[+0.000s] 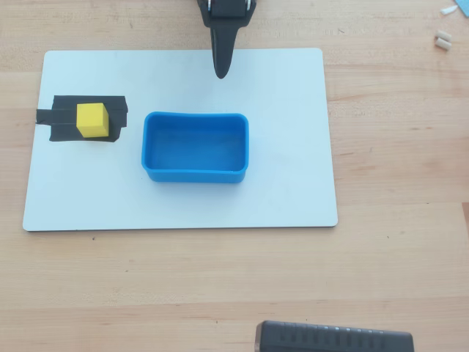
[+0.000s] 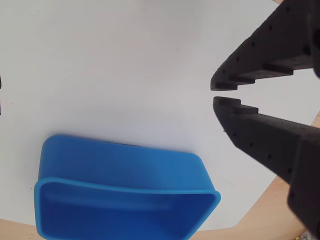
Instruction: Pick up yellow cube and drop it in the blue rectangular bin
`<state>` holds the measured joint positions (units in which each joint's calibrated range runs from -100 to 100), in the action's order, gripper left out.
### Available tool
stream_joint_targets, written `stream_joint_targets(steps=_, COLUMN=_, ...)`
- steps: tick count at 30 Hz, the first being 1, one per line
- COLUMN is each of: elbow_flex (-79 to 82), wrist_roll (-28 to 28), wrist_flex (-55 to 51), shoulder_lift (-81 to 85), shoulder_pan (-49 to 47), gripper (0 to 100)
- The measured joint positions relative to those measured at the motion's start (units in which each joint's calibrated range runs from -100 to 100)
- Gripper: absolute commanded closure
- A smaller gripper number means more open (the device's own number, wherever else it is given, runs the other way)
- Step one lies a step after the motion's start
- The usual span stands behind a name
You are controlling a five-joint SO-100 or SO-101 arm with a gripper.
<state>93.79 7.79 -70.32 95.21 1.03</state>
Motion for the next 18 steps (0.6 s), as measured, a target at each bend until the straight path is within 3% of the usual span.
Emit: stream_joint_targets(steps=18, elbow_flex=0.00, wrist_roll=0.00, wrist_flex=-0.44, shoulder_lift=0.00, shoulder_pan=0.95, gripper=100)
